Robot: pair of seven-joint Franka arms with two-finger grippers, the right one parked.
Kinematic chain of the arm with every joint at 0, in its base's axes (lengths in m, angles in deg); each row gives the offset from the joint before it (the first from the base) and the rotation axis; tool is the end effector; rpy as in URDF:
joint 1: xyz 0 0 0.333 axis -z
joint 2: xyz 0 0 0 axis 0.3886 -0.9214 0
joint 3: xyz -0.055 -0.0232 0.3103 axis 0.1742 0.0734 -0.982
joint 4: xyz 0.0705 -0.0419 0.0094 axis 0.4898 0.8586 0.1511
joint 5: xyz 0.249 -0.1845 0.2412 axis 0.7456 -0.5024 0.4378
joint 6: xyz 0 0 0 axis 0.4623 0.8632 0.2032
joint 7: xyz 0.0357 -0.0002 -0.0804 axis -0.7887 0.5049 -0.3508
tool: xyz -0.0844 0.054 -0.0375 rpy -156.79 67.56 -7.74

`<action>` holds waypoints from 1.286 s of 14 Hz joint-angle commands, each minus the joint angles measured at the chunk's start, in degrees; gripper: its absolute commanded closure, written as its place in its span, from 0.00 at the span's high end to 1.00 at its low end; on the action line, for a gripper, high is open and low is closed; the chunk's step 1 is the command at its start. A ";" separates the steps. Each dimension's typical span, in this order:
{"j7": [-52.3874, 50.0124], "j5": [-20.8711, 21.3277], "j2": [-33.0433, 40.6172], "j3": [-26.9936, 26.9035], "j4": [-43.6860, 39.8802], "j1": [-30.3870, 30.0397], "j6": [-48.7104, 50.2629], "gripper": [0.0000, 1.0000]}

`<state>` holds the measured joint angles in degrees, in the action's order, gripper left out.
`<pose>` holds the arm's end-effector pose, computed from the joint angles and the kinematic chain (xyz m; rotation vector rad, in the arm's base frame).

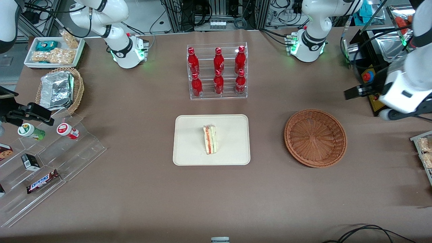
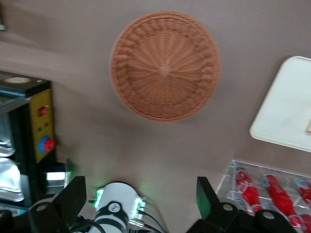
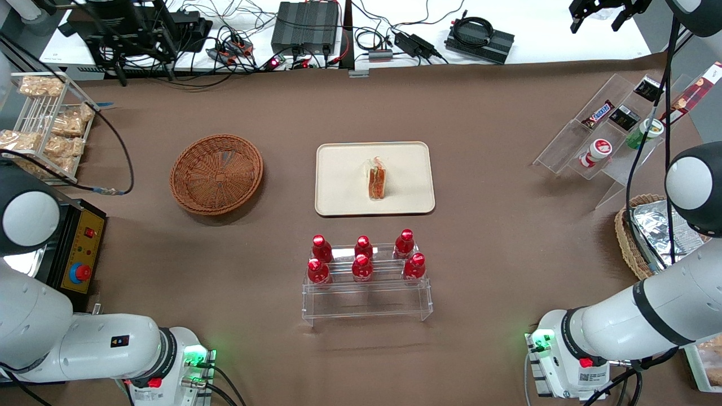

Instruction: Place sandwich from basket to tray

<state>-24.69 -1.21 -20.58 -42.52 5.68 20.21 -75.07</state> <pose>0.5618 -0.0627 0.6160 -3.0152 -0.3671 0.4110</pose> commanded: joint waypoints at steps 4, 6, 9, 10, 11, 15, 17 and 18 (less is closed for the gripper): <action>6.52 1.69 13.46 0.62 16.74 -3.22 -6.36 1.00; 11.80 1.08 13.03 0.70 15.69 -5.16 -6.18 1.00; 14.91 0.99 12.77 1.05 14.29 -4.81 -6.88 1.00; 14.64 1.07 11.98 1.14 12.71 -4.72 -6.71 1.00; 14.29 0.90 11.80 1.14 12.18 -4.64 -6.71 1.00; 14.29 0.72 11.88 1.14 11.91 -4.55 -6.71 1.00; 14.29 0.72 11.62 1.23 11.30 -4.55 -6.71 1.00; 14.29 0.81 11.71 1.23 11.29 -4.46 -6.62 1.00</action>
<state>-11.08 -0.22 -8.80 -41.49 18.10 15.83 -81.59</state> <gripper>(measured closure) 0.000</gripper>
